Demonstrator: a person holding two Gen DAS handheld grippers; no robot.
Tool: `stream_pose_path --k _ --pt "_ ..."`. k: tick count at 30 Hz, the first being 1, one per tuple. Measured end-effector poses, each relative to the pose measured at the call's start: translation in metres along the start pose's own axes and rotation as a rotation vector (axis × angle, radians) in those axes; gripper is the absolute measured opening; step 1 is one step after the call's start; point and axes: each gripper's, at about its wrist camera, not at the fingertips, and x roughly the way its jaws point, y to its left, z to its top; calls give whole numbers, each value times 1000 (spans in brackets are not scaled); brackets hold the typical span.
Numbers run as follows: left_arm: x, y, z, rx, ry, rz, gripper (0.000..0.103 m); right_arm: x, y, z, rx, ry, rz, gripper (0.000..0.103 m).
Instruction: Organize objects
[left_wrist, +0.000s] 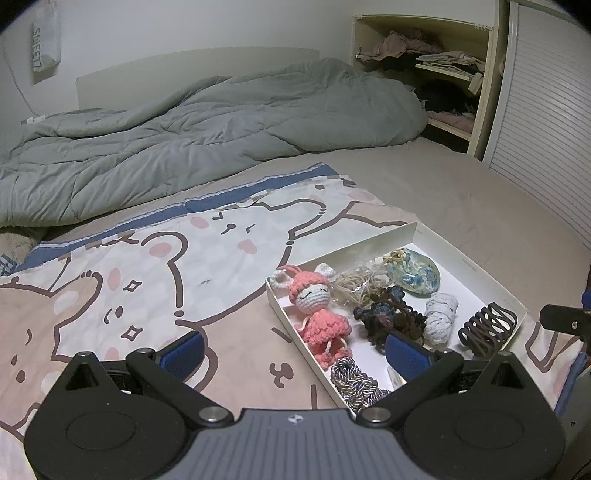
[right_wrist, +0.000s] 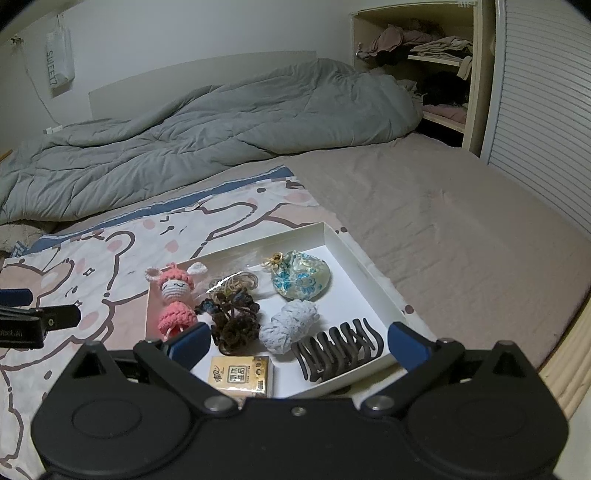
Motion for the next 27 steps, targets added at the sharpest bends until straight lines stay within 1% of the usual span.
stream_pose_path --k 27 --pt "-1 1 1 -3 3 5 103 2 3 -1 8 10 1 103"
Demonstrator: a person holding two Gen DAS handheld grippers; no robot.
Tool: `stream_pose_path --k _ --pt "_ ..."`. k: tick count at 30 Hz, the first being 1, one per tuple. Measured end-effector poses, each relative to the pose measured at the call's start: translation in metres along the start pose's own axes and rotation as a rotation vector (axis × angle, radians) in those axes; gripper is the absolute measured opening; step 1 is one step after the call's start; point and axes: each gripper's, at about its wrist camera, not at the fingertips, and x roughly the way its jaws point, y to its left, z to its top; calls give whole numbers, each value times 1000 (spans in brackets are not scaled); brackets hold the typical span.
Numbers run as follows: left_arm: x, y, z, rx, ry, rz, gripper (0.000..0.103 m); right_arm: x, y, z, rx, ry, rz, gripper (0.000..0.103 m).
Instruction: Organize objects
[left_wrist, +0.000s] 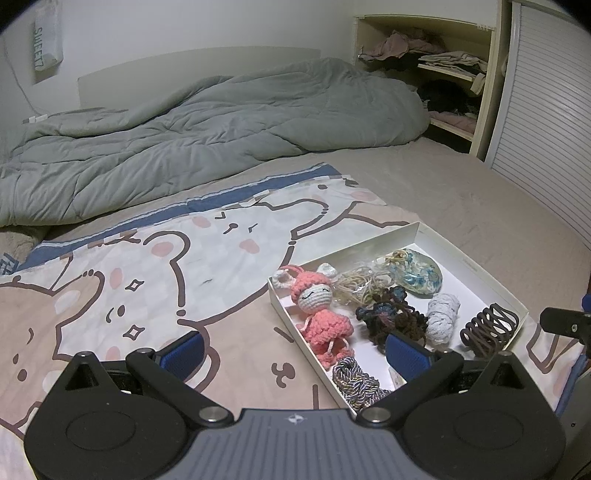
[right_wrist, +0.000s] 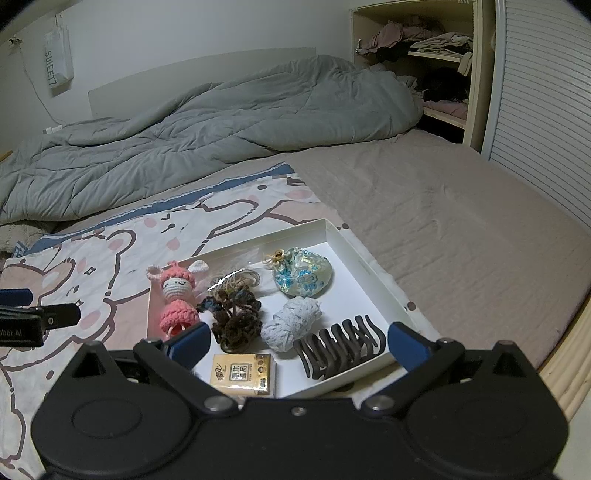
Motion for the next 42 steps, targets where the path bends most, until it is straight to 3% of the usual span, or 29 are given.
stream_pose_path --k 42 --pt "3 -1 -1 -11 15 -5 103 1 1 -2 -5 3 1 103"
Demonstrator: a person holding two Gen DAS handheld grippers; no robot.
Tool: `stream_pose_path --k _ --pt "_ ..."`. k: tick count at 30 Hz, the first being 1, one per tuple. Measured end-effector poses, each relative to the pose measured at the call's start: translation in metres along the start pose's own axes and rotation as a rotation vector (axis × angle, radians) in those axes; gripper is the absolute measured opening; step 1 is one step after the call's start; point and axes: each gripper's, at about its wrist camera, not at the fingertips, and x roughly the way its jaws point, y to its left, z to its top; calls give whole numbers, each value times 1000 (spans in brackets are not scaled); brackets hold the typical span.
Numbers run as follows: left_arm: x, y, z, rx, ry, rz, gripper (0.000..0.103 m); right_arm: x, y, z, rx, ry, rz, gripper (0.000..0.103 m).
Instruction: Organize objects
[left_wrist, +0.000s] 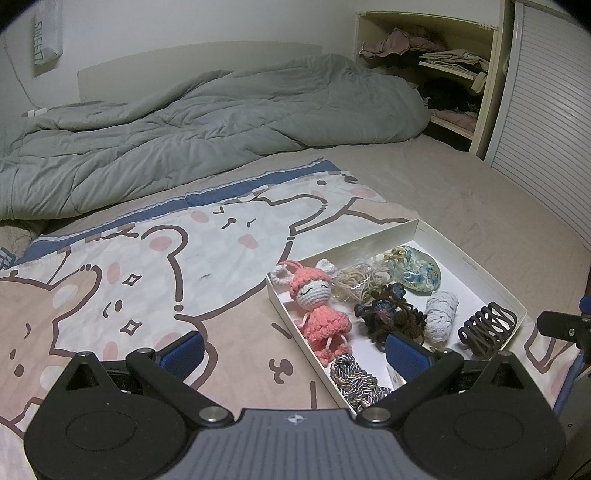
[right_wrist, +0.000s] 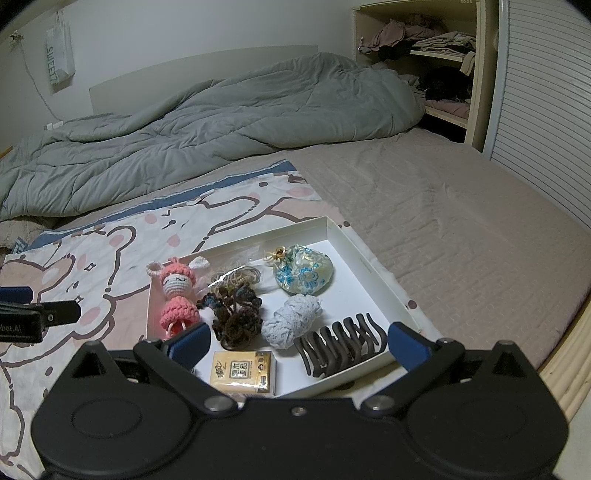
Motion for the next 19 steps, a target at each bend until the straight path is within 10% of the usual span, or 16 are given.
stream_pose_path --k 19 --pt "-1 -1 0 -2 -4 -4 103 3 -1 -2 -2 3 2 103"
